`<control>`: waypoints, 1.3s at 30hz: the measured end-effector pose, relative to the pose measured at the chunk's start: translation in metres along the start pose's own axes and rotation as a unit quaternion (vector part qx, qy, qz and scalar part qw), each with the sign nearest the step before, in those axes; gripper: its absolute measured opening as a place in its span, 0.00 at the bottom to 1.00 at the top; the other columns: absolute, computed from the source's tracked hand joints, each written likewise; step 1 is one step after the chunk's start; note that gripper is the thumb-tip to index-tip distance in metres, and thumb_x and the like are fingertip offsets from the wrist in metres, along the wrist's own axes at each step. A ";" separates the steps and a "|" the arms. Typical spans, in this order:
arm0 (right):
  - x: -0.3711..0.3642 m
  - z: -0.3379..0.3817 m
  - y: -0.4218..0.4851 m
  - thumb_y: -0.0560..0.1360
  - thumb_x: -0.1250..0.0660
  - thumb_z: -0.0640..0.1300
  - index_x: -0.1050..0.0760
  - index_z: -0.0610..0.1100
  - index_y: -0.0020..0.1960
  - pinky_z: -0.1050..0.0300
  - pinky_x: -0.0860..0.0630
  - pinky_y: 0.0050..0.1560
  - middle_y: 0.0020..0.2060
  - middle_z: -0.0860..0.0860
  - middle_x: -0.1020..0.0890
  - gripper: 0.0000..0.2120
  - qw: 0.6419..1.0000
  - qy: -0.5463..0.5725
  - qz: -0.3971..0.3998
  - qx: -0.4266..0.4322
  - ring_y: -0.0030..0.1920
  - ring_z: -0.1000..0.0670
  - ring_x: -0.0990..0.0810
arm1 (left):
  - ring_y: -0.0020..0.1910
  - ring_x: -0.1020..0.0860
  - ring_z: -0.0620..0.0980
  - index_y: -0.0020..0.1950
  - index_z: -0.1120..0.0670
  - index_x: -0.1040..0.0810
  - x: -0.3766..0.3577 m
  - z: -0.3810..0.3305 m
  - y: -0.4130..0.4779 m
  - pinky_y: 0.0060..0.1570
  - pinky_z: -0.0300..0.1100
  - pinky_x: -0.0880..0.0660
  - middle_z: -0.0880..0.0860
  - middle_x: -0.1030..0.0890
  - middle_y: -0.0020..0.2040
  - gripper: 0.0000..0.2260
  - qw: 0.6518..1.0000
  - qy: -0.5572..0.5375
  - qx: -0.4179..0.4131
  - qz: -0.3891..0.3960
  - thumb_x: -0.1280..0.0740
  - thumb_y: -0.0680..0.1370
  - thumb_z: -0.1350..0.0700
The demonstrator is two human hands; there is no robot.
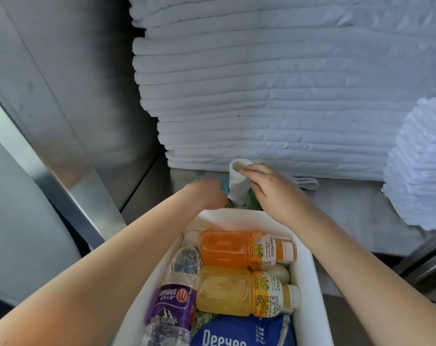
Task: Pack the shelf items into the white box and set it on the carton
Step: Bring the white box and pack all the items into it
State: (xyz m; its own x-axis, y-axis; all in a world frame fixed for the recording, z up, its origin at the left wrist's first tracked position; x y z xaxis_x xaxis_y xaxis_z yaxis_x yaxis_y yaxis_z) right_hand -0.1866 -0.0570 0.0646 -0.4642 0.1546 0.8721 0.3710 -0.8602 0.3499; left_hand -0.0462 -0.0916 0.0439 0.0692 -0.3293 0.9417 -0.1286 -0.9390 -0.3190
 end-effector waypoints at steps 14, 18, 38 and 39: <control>0.020 -0.036 0.001 0.78 0.40 0.38 0.29 0.45 0.67 0.65 0.33 0.56 0.64 0.50 0.27 0.17 0.988 0.059 -0.120 -0.082 0.59 0.53 0.25 | 0.44 0.25 0.51 0.57 0.54 0.27 -0.002 0.006 0.006 0.38 0.42 0.29 0.51 0.25 0.49 0.18 0.998 -0.036 0.018 -0.047 0.32 0.71 0.47; 0.006 -0.066 0.004 0.77 0.45 0.31 0.31 0.44 0.70 0.57 0.36 0.65 0.69 0.48 0.30 0.23 0.995 -0.061 0.017 -0.078 0.68 0.48 0.32 | 0.48 0.23 0.54 0.59 0.54 0.28 -0.001 0.005 0.006 0.45 0.46 0.25 0.52 0.23 0.51 0.22 0.996 -0.052 0.011 -0.076 0.32 0.70 0.44; -0.004 -0.142 -0.044 0.77 0.43 0.37 0.33 0.55 0.70 0.52 0.30 0.50 0.56 0.46 0.26 0.25 0.974 -0.140 -0.011 -0.177 0.61 0.43 0.32 | 0.68 0.33 0.48 0.71 0.48 0.32 0.021 -0.023 -0.034 0.64 0.46 0.31 0.48 0.28 0.68 0.21 0.898 -0.094 -0.274 -0.332 0.41 0.78 0.61; -0.004 -0.141 -0.048 0.77 0.44 0.38 0.34 0.56 0.71 0.52 0.30 0.50 0.54 0.46 0.26 0.25 0.972 -0.147 -0.010 -0.181 0.60 0.44 0.32 | 0.68 0.32 0.48 0.71 0.48 0.31 0.021 -0.024 -0.034 0.63 0.46 0.30 0.48 0.27 0.68 0.20 0.897 -0.092 -0.282 -0.328 0.42 0.79 0.61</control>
State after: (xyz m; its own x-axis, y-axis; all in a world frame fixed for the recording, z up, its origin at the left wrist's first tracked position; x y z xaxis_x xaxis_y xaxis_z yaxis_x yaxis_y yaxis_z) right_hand -0.3165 -0.0848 -0.0040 -0.1977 0.2596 0.9453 0.0327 -0.9620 0.2710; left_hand -0.0638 -0.0637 0.0770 0.4690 0.2162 0.8564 -0.4764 -0.7545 0.4514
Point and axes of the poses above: each hand's wrist, its own y-axis towards the middle knuckle, its own x-axis out of the back of the hand, z = x × y, the point moved 5 cm from there along y, towards the middle knuckle
